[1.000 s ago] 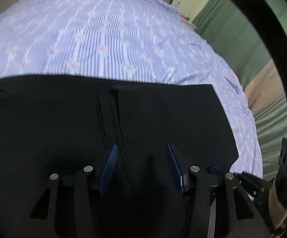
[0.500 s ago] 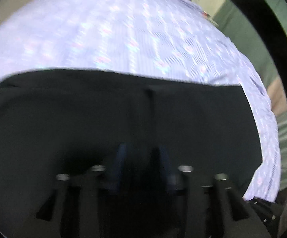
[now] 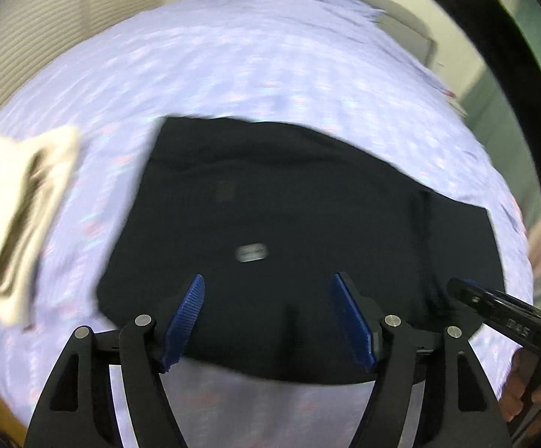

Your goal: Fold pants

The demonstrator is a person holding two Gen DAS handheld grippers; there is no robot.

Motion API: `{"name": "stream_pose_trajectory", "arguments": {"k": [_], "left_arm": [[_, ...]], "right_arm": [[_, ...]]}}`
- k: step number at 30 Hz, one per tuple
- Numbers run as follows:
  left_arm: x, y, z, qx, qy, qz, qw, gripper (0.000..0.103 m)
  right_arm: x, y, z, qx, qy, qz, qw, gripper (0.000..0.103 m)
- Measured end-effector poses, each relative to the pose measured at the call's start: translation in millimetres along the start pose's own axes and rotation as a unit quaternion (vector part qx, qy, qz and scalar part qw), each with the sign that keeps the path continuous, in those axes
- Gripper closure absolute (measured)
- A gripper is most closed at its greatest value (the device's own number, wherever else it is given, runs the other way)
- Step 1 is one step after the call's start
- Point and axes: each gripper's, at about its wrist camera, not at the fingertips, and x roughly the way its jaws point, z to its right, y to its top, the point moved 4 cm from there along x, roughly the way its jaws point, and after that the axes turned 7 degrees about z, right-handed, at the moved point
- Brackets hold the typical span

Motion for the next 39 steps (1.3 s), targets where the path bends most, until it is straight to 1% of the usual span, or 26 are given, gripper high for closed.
{"name": "stream_pose_trajectory", "arguments": {"k": [1, 2, 4, 5, 7, 9, 10, 12, 14, 18, 20, 22, 25, 26, 27, 28, 29, 30, 32, 33, 34, 35, 36, 37, 38, 39], "left_arm": [[-4.4, -1.4, -21.5, -0.016, -0.002, -0.003, 0.9999, 0.033], [-5.8, -2.8, -32.0, -0.026, -0.004, -0.003, 0.9997, 0.033], [-5.9, -7.1, -53.5, -0.043, -0.001, -0.006, 0.9991, 0.033], [-5.9, -10.8, -64.6, -0.052, -0.001, -0.008, 0.9986, 0.033], [-2.1, -18.9, -83.3, -0.078, -0.009, -0.015, 0.9968, 0.033], [1.7, -25.3, -97.6, -0.108, -0.028, -0.019, 0.9935, 0.033], [5.0, -29.5, -106.8, -0.132, -0.035, -0.018, 0.9904, 0.033], [8.1, -35.2, -121.8, -0.160, -0.041, -0.020, 0.9860, 0.034], [13.7, -43.0, -134.7, -0.195, -0.050, -0.022, 0.9793, 0.034], [22.5, -55.6, -152.8, -0.240, -0.067, -0.033, 0.9680, 0.035], [26.7, -60.3, -162.1, -0.270, -0.085, -0.037, 0.9584, 0.035], [31.8, -61.2, -168.6, -0.290, -0.097, -0.038, 0.9512, 0.036], [40.6, -55.5, -168.3, -0.325, -0.127, -0.033, 0.9366, 0.036], [43.3, -56.1, -170.8, -0.332, -0.133, -0.033, 0.9333, 0.036], [45.8, -54.8, -165.6, -0.339, -0.139, -0.033, 0.9300, 0.038], [48.1, -54.2, -165.4, -0.345, -0.142, -0.037, 0.9273, 0.047], [48.2, -52.6, -164.7, -0.347, -0.146, -0.039, 0.9255, 0.050], [46.9, -50.4, -161.7, -0.343, -0.149, -0.041, 0.9267, 0.050], [35.0, -45.1, -153.5, -0.303, -0.166, -0.036, 0.9377, 0.052], [29.4, -41.2, -148.2, -0.279, -0.165, -0.030, 0.9456, 0.052], [28.2, -38.7, -144.3, -0.268, -0.164, -0.028, 0.9490, 0.052], [28.6, -37.8, -144.4, -0.266, -0.164, -0.027, 0.9495, 0.052], [32.5, -38.0, -146.4, -0.272, -0.163, -0.030, 0.9480, 0.052], [39.4, -38.8, -146.7, -0.283, -0.162, -0.035, 0.9448, 0.052], [47.6, -41.6, -150.5, -0.300, -0.162, -0.041, 0.9393, 0.056], [54.1, -43.3, -153.3, -0.310, -0.161, -0.044, 0.9359, 0.058]], "right_arm": [[2.6, -1.2, -12.5, -0.007, 0.000, 0.001, 1.000, 0.049], [6.5, -1.2, -29.9, -0.016, 0.003, 0.004, 1.000, 0.047], [13.8, -2.6, -52.8, -0.027, 0.006, 0.002, 1.000, 0.047], [21.0, -3.9, -68.5, -0.035, 0.007, -0.005, 0.999, 0.047], [29.1, -6.8, -83.6, -0.043, 0.010, -0.014, 0.999, 0.047], [39.8, -10.1, -101.3, -0.056, 0.009, -0.025, 0.998, 0.047], [45.3, -11.3, -109.5, -0.064, 0.009, -0.029, 0.998, 0.047], [53.8, -14.0, -122.2, -0.081, 0.003, -0.033, 0.996, 0.047], [54.4, -18.0, -128.1, -0.095, -0.004, -0.033, 0.995, 0.047], [62.0, -21.0, -143.1, -0.103, -0.010, -0.041, 0.994, 0.047], [64.8, -21.9, -147.0, -0.110, -0.014, -0.044, 0.993, 0.047], [67.7, -22.2, -151.5, -0.117, -0.018, -0.047, 0.992, 0.047], [74.8, -19.8, -159.1, -0.119, -0.021, -0.049, 0.992, 0.047], [75.6, -19.2, -159.6, -0.118, -0.021, -0.050, 0.992, 0.047], [76.9, -18.6, -160.4, -0.117, -0.021, -0.050, 0.992, 0.047], [78.0, -18.0, -161.0, -0.117, -0.023, -0.050, 0.992, 0.047], [79.3, -17.0, -161.3, -0.117, -0.026, -0.051, 0.991, 0.047], [79.2, -16.2, -160.9, -0.116, -0.026, -0.050, 0.992, 0.047], [79.4, -13.8, -160.5, -0.113, -0.025, -0.049, 0.992, 0.047], [79.3, -12.8, -160.5, -0.112, -0.025, -0.047, 0.992, 0.047], [77.7, -12.8, -159.2, -0.112, -0.026, -0.046, 0.992, 0.047], [77.7, -12.7, -158.3, -0.112, -0.027, -0.046, 0.992, 0.047], [77.9, -12.1, -157.6, -0.112, -0.028, -0.045, 0.992, 0.047], [73.6, -11.2, -152.0, -0.111, -0.028, -0.045, 0.992, 0.047], [74.2, -10.8, -150.3, -0.108, -0.031, -0.046, 0.993, 0.047], [74.8, -10.3, -149.1, -0.106, -0.032, -0.048, 0.993, 0.047]]}}
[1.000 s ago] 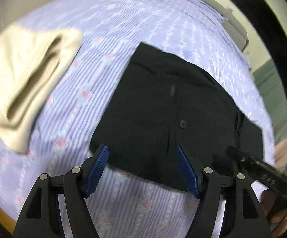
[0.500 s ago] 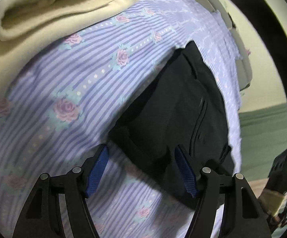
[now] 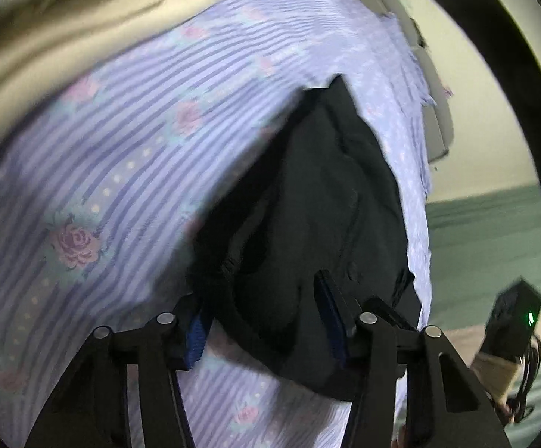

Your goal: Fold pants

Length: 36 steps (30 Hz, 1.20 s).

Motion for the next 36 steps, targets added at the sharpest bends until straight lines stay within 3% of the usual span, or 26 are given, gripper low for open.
{"name": "stream_pose_trajectory", "arguments": {"k": [6, 8, 10, 13, 17, 23, 25, 27, 31, 36], "left_arm": [[14.6, 5.3, -11.5, -0.030, -0.015, -0.001, 0.9994, 0.060], [-5.5, 6.0, 6.4, 0.010, -0.024, 0.014, 0.9996, 0.068], [-28.7, 6.3, 37.9, 0.090, -0.042, 0.035, 0.9944, 0.068], [-28.1, 11.9, 50.0, 0.120, -0.051, 0.038, 0.9908, 0.066], [12.3, 18.0, 14.0, 0.058, -0.007, 0.003, 0.9983, 0.068], [19.5, 23.6, -1.1, -0.015, -0.034, 0.000, 0.9993, 0.067], [20.2, 26.6, 3.7, -0.009, -0.039, -0.004, 0.9992, 0.077], [13.6, 24.6, 19.1, 0.013, -0.037, 0.001, 0.9992, 0.082], [-15.6, 17.7, 65.0, 0.097, 0.012, 0.038, 0.9945, 0.084], [-37.7, -1.1, 136.8, 0.211, 0.074, 0.085, 0.9708, 0.085]], "right_arm": [[0.7, 0.5, 5.7, 0.005, -0.007, 0.001, 1.000, 0.047], [1.1, 0.2, 8.2, 0.006, -0.008, -0.001, 1.000, 0.047], [-0.1, 0.6, 8.5, 0.009, -0.007, -0.001, 1.000, 0.047], [2.4, 6.1, -1.9, 0.009, -0.009, 0.006, 1.000, 0.047], [2.3, 10.6, -1.8, 0.008, -0.015, 0.005, 1.000, 0.047], [-2.1, 13.4, 0.2, 0.001, -0.017, 0.015, 1.000, 0.047], [-4.0, 14.5, 2.1, 0.006, -0.016, 0.014, 1.000, 0.047], [-5.5, 11.9, 8.3, 0.015, -0.014, 0.015, 1.000, 0.047], [-14.8, 9.2, 21.4, 0.027, -0.015, 0.027, 0.999, 0.047], [-44.0, 15.0, 52.3, 0.058, -0.004, 0.056, 0.997, 0.047]]}}
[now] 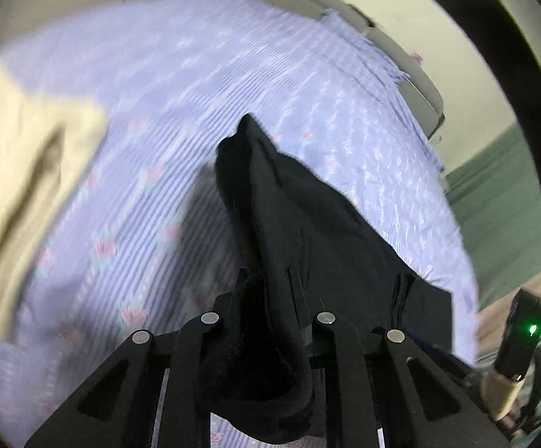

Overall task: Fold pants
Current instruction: 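Lift the held waistband with the left tool toward the hems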

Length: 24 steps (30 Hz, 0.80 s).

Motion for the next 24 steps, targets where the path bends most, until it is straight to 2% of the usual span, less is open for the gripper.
{"name": "stream_pose_trajectory", "arguments": {"k": [3, 5, 8, 12, 15, 19, 22, 24], "left_arm": [[-15.7, 7.7, 45.2, 0.073, 0.041, 0.025, 0.9962, 0.085], [-25.1, 8.7, 81.6, 0.122, 0.054, 0.053, 0.9897, 0.085], [-37.5, 7.7, 126.7, 0.151, 0.037, 0.082, 0.9845, 0.085], [-33.6, 0.4, 199.0, 0.201, 0.024, 0.105, 0.9737, 0.086], [-24.3, -16.3, 256.1, 0.227, 0.005, 0.106, 0.9682, 0.086], [-10.2, -35.5, 310.5, 0.240, -0.025, 0.101, 0.9651, 0.086], [13.4, -56.0, 358.8, 0.257, -0.051, 0.093, 0.9604, 0.087], [37.1, -77.4, 392.0, 0.278, -0.065, 0.072, 0.9557, 0.087]], "right_arm": [[-18.3, 10.7, 23.0, 0.020, 0.005, 0.020, 1.000, 0.047], [-32.3, 18.7, 39.9, 0.025, 0.005, 0.038, 0.999, 0.047], [-55.5, 27.3, 74.0, 0.041, 0.012, 0.061, 0.997, 0.047], [-85.7, 30.4, 129.9, 0.061, -0.006, 0.085, 0.994, 0.047], [-104.2, 26.4, 178.4, 0.072, -0.029, 0.092, 0.993, 0.047], [-128.2, 22.3, 252.0, 0.095, -0.059, 0.100, 0.989, 0.047], [-140.1, 13.3, 303.6, 0.117, -0.075, 0.102, 0.985, 0.047], [-145.0, 6.3, 333.6, 0.129, -0.086, 0.100, 0.983, 0.047]]}}
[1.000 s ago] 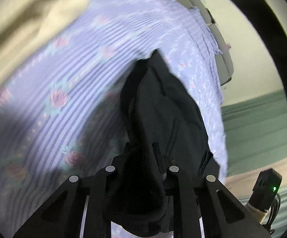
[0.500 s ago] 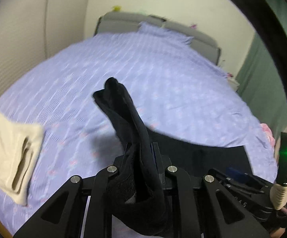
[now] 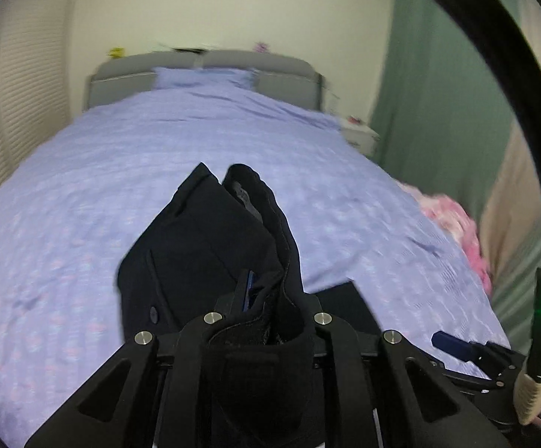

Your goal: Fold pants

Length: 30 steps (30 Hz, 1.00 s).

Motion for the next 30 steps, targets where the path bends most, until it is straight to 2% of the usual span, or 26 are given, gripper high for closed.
{"name": "stream_pose_trajectory", "arguments": {"k": [5, 9, 12, 13, 14, 15, 17, 21, 23, 26, 30], "left_arm": [[61.7, -40.6, 73.6, 0.023, -0.038, -0.076, 0.9961, 0.087], [105.3, -86.8, 108.1, 0.039, -0.038, -0.148, 0.9875, 0.085], [110.6, -95.9, 120.8, 0.024, -0.041, -0.168, 0.9846, 0.071], [109.1, -96.2, 123.3, 0.017, -0.040, -0.168, 0.9848, 0.061], [101.1, -93.1, 122.6, 0.007, -0.042, -0.160, 0.9862, 0.049], [96.1, -92.4, 121.4, 0.003, -0.042, -0.155, 0.9870, 0.042], [79.1, -86.6, 116.6, -0.005, -0.042, -0.139, 0.9894, 0.036], [49.7, -78.3, 88.4, -0.003, -0.002, -0.118, 0.9930, 0.033], [40.4, -75.9, 69.6, -0.009, 0.028, -0.110, 0.9935, 0.031], [41.3, -81.9, 49.4, -0.012, 0.051, -0.119, 0.9914, 0.031], [50.9, -90.7, 31.6, -0.011, 0.071, -0.127, 0.9893, 0.031]], "right_arm": [[4.7, -7.7, 61.6, 0.009, -0.030, -0.014, 0.999, 0.047], [17.4, -16.5, 104.5, 0.011, -0.045, -0.036, 0.998, 0.047], [24.6, -19.5, 121.9, -0.002, -0.052, -0.046, 0.998, 0.047], [24.0, -20.3, 125.7, -0.007, -0.054, -0.045, 0.997, 0.047], [24.0, -20.4, 129.0, -0.013, -0.058, -0.045, 0.997, 0.047], [23.4, -19.2, 132.2, -0.020, -0.062, -0.044, 0.997, 0.047], [22.1, -16.9, 135.7, -0.025, -0.061, -0.039, 0.997, 0.047], [19.3, -6.2, 129.8, -0.031, -0.031, -0.025, 0.999, 0.047], [23.8, -1.5, 118.7, -0.036, 0.003, -0.020, 0.999, 0.047], [46.8, 2.4, 93.1, -0.043, 0.078, -0.025, 0.996, 0.047], [86.6, -1.0, 63.9, -0.070, 0.122, -0.058, 0.988, 0.047]]}}
